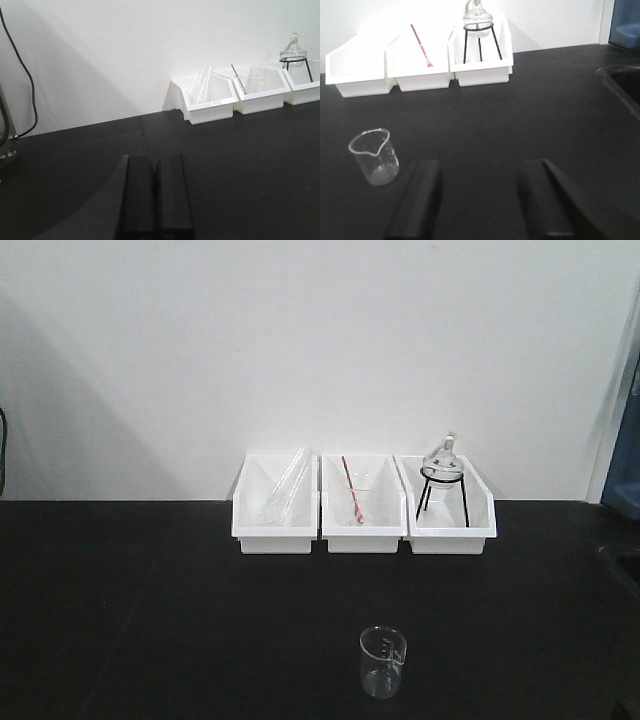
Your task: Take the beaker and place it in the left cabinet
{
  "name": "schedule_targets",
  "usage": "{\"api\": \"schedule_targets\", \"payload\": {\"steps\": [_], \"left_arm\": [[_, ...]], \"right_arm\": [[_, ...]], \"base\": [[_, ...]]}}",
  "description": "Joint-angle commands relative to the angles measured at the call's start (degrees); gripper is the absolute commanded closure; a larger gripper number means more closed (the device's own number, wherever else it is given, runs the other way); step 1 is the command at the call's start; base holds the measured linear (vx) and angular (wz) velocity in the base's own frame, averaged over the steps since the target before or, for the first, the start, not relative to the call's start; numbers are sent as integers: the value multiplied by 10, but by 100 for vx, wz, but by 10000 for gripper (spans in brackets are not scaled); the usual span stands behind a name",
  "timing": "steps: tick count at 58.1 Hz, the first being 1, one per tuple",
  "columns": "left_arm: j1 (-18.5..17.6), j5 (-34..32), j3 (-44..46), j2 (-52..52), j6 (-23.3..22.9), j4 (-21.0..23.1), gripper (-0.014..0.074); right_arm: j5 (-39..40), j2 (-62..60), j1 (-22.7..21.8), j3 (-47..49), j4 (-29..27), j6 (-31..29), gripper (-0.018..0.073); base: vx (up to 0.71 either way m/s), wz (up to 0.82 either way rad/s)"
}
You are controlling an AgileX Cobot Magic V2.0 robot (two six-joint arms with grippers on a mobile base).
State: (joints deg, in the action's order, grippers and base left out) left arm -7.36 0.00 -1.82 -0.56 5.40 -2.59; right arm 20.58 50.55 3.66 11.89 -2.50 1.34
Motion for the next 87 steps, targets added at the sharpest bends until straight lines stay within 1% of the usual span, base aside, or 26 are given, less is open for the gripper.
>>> {"api": "schedule_targets", "payload": {"steps": [1,5,7,12,15,19,21,31,36,47,60,72,87], "left_arm": [[0,-43,-9,-11,-2,2,595],[0,-43,-9,-11,-2,2,595],[0,-43,-9,-11,-2,2,595],[0,-43,-9,-11,-2,2,595],[0,-43,-9,-11,-2,2,595],[0,-43,-9,-11,-2,2,595],[0,-43,-9,-11,-2,2,595],[0,-43,-9,-11,-2,2,595],[0,-43,-9,-11,-2,2,595],[0,-43,-9,-11,-2,2,595],[0,-43,-9,-11,-2,2,595],[0,-43,-9,-11,-2,2,595],[0,-43,-9,-11,-2,2,595]], "right_arm": [[132,53,-1,20,12,-4,23],[187,98,-1,20,44,-2,6],[212,124,0,23,80,2,2],[249,186,0,42,209,29,1],[259,219,0,58,262,43,1],[268,268,0,86,307,62,1],[274,296,0,102,319,70,1],[298,414,0,170,348,110,-25],[305,460,12,202,360,115,-43],[291,558,72,292,352,101,-47],[264,646,107,384,325,101,-43],[239,695,108,454,322,101,-42],[239,735,108,519,323,103,-35]], "base": [[0,0],[0,0],[0,0],[0,0],[0,0],[0,0],[0,0],[0,0],[0,0],[0,0],[0,0],[0,0],[0,0]]}}
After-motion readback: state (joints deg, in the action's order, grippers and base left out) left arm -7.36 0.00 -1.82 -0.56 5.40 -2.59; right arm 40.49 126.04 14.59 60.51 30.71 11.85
